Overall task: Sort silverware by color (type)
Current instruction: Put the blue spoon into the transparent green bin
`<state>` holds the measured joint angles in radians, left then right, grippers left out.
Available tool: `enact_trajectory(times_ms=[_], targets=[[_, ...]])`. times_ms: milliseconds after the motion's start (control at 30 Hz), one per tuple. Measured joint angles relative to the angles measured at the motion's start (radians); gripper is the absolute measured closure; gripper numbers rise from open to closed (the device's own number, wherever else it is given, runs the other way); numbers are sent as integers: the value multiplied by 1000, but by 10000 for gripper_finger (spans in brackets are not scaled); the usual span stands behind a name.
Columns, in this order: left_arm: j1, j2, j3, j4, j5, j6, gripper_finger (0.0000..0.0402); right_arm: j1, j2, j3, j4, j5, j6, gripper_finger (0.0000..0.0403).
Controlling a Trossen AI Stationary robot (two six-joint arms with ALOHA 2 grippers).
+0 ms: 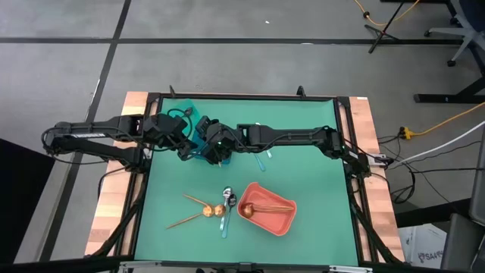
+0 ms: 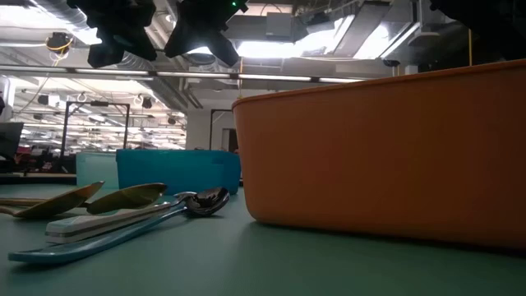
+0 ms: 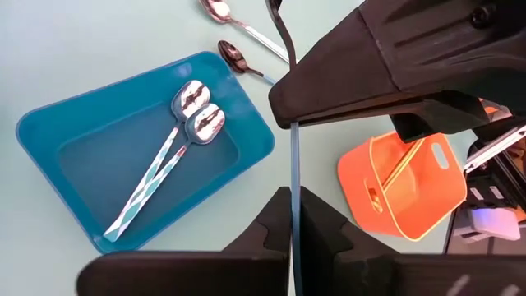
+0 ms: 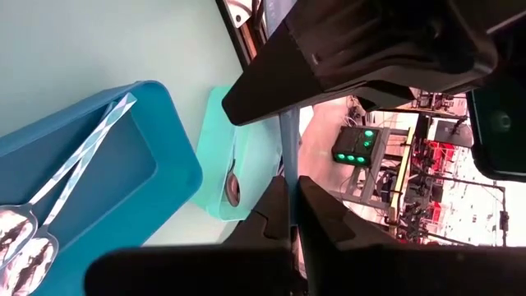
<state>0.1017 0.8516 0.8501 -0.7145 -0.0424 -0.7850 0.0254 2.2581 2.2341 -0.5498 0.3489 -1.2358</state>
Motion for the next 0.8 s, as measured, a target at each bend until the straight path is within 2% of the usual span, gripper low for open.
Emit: enact_trajectory(times_ms=[267, 567, 800], targets=[[0, 0, 0, 1, 0, 1, 400, 0, 0, 0, 0, 0, 0, 400], [0, 0, 0, 10, -1, 2, 401, 0, 0, 0, 8, -1, 1, 329], [1, 0, 0, -2, -79, -24, 401, 2, -6, 0, 0, 0, 57, 313]])
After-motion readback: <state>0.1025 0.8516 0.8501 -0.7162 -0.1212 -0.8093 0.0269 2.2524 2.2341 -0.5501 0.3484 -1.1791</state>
